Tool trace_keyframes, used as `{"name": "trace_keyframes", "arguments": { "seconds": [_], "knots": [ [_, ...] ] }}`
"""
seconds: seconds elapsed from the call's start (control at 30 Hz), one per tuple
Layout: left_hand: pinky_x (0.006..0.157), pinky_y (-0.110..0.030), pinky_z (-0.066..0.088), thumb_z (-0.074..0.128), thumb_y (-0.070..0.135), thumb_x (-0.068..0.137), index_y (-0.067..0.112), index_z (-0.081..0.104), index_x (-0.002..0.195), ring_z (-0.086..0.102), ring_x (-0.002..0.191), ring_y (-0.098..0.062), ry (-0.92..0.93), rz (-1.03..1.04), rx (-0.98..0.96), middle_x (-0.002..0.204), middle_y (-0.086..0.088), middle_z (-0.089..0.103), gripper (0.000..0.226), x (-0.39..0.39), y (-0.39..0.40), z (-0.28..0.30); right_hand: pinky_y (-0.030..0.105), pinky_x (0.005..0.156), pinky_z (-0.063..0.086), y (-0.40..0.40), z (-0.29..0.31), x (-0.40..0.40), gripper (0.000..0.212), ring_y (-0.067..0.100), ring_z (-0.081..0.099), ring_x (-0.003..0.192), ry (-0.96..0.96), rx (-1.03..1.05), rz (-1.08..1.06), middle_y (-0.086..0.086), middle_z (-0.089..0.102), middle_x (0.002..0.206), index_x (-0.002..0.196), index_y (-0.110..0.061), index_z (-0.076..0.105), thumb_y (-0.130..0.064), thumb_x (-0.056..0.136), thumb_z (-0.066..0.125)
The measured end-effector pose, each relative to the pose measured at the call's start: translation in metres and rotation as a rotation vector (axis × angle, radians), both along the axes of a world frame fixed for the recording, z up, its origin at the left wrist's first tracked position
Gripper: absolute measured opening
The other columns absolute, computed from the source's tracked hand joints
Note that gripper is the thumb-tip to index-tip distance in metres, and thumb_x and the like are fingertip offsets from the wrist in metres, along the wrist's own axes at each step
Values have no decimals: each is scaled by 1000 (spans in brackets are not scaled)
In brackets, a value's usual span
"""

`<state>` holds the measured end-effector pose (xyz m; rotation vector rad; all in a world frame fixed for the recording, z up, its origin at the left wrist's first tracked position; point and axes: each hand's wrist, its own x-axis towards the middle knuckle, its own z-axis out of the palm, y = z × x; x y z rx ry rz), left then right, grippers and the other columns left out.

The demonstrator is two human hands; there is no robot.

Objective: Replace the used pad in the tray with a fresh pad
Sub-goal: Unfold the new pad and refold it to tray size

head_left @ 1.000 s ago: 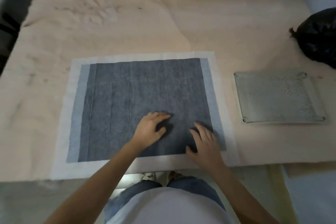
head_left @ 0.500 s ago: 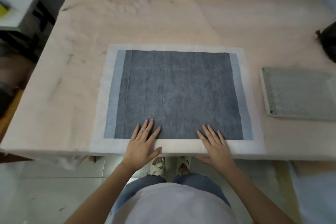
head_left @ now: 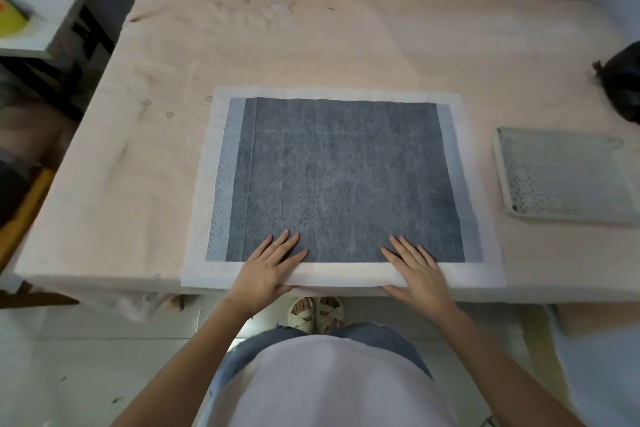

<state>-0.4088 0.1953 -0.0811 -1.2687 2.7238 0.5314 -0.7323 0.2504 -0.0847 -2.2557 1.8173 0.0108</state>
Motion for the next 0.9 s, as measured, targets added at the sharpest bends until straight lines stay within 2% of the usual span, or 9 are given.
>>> {"name": "trace_keyframes", "arguments": {
  "seconds": [0.07, 0.13, 0.23, 0.3, 0.37, 0.53, 0.67, 0.8, 0.9],
  "knots": [
    [117, -49, 16, 59, 33, 91, 21, 47, 139, 23, 142, -29, 41, 30, 5, 152, -6, 30, 51, 2, 2, 2, 47, 102, 39, 2, 4, -3, 65, 27, 50, 127, -4, -19, 34, 7, 51, 139, 124, -14, 62, -35, 66, 84],
    [109, -52, 32, 56, 30, 89, 17, 62, 125, 44, 132, -31, 73, 47, -47, 141, -9, 49, 39, 1, 3, 7, 44, 91, 49, 7, 5, -4, 59, 26, 60, 115, -11, -72, 45, 7, 62, 127, 110, -14, 70, -21, 55, 89],
    [92, -36, 50, 44, 31, 84, 14, 75, 99, 67, 103, -28, 162, 116, -139, 112, -7, 69, 38, 1, 5, 12, 29, 81, 51, 15, 7, -6, 30, 22, 67, 102, -57, -171, -51, 4, 69, 114, 97, -15, 74, -13, 67, 73],
    [82, -30, 41, 44, 30, 82, 14, 74, 90, 69, 87, -25, 178, 183, -153, 98, -3, 71, 35, 2, 8, 17, 26, 73, 51, 19, 11, -4, 28, 21, 69, 90, -66, -194, -149, 2, 72, 103, 92, -14, 75, -15, 72, 55],
    [72, -26, 35, 43, 28, 80, 14, 73, 85, 67, 77, -24, 166, 219, -163, 88, 0, 69, 34, 2, 10, 21, 27, 68, 52, 19, 16, -2, 37, 22, 69, 79, -83, -229, -219, 2, 72, 92, 88, -11, 75, -19, 75, 41],
    [62, -26, 34, 40, 29, 78, 14, 70, 79, 64, 62, -24, 130, 276, -225, 70, 1, 64, 34, 0, 12, 35, 29, 62, 51, 14, 33, 11, 35, 22, 66, 66, -76, -346, -324, 0, 71, 76, 82, -12, 74, -22, 77, 40],
    [58, -33, 49, 38, 29, 81, 12, 72, 84, 66, 62, -25, 136, 388, -227, 70, -2, 68, 38, 0, 7, 52, 33, 59, 51, 9, 44, 16, 20, 26, 63, 58, -85, -441, -386, 3, 67, 65, 73, -10, 71, -14, 74, 51],
    [58, -33, 49, 41, 31, 88, 10, 70, 86, 67, 66, -27, 162, 347, -213, 74, -3, 69, 36, 6, -2, 67, 31, 54, 48, 4, 57, 18, 30, 25, 58, 52, -130, -530, -391, 3, 62, 57, 65, -9, 67, -18, 77, 40],
    [63, -34, 47, 52, 28, 95, 15, 67, 102, 67, 84, -29, 120, 363, -82, 93, -1, 71, 21, 15, -6, 79, 25, 44, 40, 6, 69, 15, 28, 23, 52, 44, -154, -558, -377, 2, 56, 48, 57, -10, 61, -20, 75, 42]
  ]
}}
